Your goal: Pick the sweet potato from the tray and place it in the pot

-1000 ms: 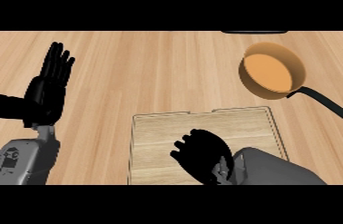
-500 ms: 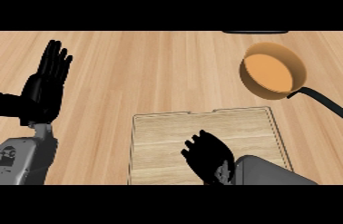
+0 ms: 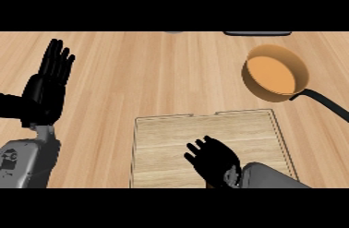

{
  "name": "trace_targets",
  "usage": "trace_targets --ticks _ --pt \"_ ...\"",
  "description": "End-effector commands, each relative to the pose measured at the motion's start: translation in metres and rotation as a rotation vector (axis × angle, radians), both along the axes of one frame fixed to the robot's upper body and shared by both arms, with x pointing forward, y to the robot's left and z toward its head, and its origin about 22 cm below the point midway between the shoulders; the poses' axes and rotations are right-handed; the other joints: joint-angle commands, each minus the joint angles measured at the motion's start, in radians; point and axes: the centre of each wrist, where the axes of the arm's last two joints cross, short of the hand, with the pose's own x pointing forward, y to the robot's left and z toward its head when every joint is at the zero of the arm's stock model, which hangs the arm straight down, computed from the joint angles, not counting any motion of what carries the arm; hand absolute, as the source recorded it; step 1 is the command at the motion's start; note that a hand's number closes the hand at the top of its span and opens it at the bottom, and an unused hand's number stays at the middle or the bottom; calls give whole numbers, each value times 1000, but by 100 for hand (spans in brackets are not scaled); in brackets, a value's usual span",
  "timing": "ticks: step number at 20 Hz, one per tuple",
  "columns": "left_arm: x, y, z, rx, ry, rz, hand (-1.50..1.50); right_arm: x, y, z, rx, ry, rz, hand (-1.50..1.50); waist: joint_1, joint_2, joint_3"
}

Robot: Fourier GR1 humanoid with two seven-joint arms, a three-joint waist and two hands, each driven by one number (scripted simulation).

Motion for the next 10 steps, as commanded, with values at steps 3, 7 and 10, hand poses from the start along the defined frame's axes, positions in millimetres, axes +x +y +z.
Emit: trace_targets --ticks 3,7,10 --pt "-6 7 -12 -4 0 -11 0 -10 -7 -46 -41 125 84 150 16 19 5" --pt "10 -6 -4 -2 4 -7 0 -26 3 -35 65 91 164 150 0 17 5" --pt "5 -5 -5 0 -5 11 0 -14 -6 -38 43 91 159 150 6 16 5"
